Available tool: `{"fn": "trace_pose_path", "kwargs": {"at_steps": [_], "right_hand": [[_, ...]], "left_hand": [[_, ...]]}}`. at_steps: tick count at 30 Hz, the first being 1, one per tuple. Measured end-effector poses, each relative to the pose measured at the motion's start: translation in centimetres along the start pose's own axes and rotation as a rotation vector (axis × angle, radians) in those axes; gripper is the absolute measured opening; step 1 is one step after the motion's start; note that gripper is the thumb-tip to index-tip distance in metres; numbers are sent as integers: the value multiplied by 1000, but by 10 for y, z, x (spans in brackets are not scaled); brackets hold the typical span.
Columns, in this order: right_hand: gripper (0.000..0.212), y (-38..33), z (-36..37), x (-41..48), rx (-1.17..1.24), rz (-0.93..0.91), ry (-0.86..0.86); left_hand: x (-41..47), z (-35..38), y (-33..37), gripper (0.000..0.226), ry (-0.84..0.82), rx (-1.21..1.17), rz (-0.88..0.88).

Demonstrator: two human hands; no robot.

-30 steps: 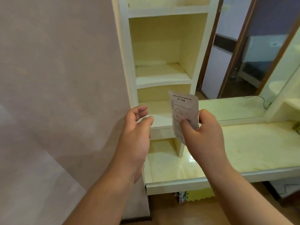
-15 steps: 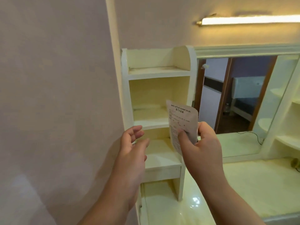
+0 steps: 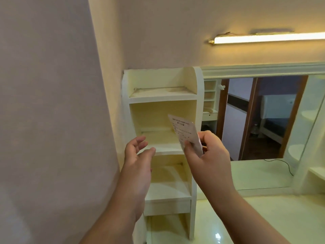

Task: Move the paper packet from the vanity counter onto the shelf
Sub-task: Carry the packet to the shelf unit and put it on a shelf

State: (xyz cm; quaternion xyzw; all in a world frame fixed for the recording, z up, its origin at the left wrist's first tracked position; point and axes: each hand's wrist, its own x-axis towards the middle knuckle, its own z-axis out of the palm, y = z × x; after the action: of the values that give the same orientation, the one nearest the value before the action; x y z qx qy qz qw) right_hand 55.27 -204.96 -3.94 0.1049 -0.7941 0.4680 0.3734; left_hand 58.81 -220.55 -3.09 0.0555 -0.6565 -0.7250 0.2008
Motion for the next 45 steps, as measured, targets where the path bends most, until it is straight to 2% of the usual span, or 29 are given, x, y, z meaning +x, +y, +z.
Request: {"fn": "trace_pose_path", "kwargs": {"at_steps": [8,16,25,36,45], "right_hand": [[10,38,39,32,-137,-294,-108],[12,65,91,55,-309,-377,-245],[15,96,139,63,-483,-317,-374],[44,107,162,79,-633,-155,-495],[54,116,169,104,-608,-46,-632]], "left_hand": [[17,16,-24,31,62,11,28],[38,23,-34,32,80,46,4],[63,20,-48,39,111,33,-70],[88,19,-63,38,133,47,-98],[99,18,-67,38,126,47,-105]]}}
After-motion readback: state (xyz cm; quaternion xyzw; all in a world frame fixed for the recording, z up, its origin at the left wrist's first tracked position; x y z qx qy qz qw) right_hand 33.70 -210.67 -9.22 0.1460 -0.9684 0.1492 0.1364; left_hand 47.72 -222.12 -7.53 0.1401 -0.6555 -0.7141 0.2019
